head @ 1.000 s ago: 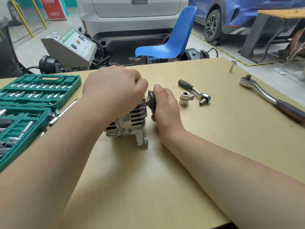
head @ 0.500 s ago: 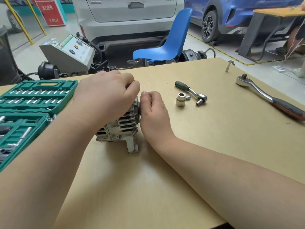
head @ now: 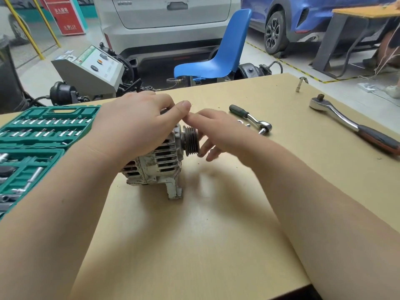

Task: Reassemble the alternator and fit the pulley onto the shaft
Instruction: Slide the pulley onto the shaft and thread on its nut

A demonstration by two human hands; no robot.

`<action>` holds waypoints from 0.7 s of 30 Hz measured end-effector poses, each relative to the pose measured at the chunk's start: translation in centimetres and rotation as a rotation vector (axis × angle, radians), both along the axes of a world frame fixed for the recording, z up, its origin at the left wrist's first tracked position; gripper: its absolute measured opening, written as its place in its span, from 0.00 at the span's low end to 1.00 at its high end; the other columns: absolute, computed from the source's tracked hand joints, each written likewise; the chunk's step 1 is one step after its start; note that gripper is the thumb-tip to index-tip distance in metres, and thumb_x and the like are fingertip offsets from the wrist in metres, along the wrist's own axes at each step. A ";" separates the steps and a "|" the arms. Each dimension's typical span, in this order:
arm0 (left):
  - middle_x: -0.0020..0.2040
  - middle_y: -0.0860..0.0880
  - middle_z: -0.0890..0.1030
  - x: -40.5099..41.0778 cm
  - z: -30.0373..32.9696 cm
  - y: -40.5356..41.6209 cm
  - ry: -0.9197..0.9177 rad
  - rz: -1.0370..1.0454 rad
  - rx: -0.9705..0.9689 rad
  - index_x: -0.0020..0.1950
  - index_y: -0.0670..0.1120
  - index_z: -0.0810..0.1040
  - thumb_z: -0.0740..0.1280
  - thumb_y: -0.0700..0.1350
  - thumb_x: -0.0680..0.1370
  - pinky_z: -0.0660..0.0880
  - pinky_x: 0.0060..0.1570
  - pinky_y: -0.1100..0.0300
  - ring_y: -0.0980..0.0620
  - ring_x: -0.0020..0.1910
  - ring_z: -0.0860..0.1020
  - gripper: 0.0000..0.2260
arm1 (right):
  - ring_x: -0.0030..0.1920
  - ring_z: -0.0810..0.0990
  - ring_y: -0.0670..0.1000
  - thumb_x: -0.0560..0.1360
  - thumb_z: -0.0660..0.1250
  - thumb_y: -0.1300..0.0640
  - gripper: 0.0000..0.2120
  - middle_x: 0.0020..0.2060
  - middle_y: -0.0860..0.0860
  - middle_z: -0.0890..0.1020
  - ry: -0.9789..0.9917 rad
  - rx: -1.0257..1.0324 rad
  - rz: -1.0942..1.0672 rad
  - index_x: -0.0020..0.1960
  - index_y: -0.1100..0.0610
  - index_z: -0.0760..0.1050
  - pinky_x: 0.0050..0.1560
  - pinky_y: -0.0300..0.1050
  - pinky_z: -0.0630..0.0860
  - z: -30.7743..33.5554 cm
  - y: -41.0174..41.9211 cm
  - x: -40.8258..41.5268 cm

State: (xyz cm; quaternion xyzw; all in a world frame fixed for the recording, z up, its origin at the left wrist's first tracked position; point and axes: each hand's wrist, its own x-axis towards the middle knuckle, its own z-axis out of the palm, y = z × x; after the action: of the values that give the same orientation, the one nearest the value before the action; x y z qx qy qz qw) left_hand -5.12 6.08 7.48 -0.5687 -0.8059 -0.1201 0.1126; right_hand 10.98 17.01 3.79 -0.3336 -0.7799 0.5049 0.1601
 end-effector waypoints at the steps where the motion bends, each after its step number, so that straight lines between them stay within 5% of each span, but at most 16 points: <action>1: 0.51 0.56 0.80 -0.1 0.0 0.0 -0.004 -0.002 -0.001 0.54 0.60 0.79 0.41 0.77 0.78 0.67 0.42 0.51 0.49 0.55 0.75 0.33 | 0.41 0.88 0.56 0.72 0.66 0.31 0.28 0.50 0.53 0.84 -0.004 -0.036 0.047 0.60 0.52 0.78 0.45 0.58 0.86 0.4 0.5 0.7; 5: 0.50 0.56 0.79 -0.3 0.0 0.1 0.008 -0.016 -0.011 0.55 0.59 0.79 0.39 0.78 0.78 0.67 0.42 0.51 0.48 0.55 0.75 0.35 | 0.46 0.87 0.60 0.71 0.77 0.47 0.23 0.50 0.57 0.86 0.017 -0.026 0.166 0.61 0.56 0.78 0.55 0.67 0.82 0.5 0.9 1.9; 9: 0.51 0.56 0.80 -0.5 0.0 0.0 -0.009 -0.005 0.013 0.54 0.60 0.79 0.41 0.79 0.78 0.67 0.41 0.52 0.48 0.55 0.76 0.34 | 0.46 0.87 0.64 0.73 0.75 0.45 0.21 0.44 0.62 0.87 0.043 -0.043 0.179 0.57 0.59 0.80 0.58 0.72 0.78 -0.3 0.9 1.3; 14: 0.54 0.57 0.79 0.0 0.2 -0.4 0.020 -0.028 -0.034 0.57 0.62 0.79 0.45 0.85 0.71 0.69 0.44 0.52 0.51 0.58 0.75 0.36 | 0.40 0.87 0.66 0.80 0.66 0.38 0.28 0.34 0.63 0.82 0.137 -0.360 0.141 0.49 0.66 0.75 0.35 0.47 0.81 -1.7 0.9 0.5; 21: 0.53 0.57 0.75 0.9 0.0 -0.4 0.156 0.026 -0.116 0.58 0.62 0.71 0.54 0.90 0.59 0.69 0.44 0.52 0.52 0.52 0.71 0.41 | 0.34 0.85 0.60 0.78 0.62 0.31 0.35 0.38 0.64 0.86 0.005 -0.291 0.122 0.51 0.66 0.79 0.29 0.43 0.77 -1.5 1.5 0.5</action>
State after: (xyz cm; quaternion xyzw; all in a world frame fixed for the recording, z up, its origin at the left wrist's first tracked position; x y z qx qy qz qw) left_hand -4.21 5.70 7.44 -0.5712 -0.8077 -0.0273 0.1434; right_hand 11.53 18.48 2.32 -0.3039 -0.7167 0.6224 0.0811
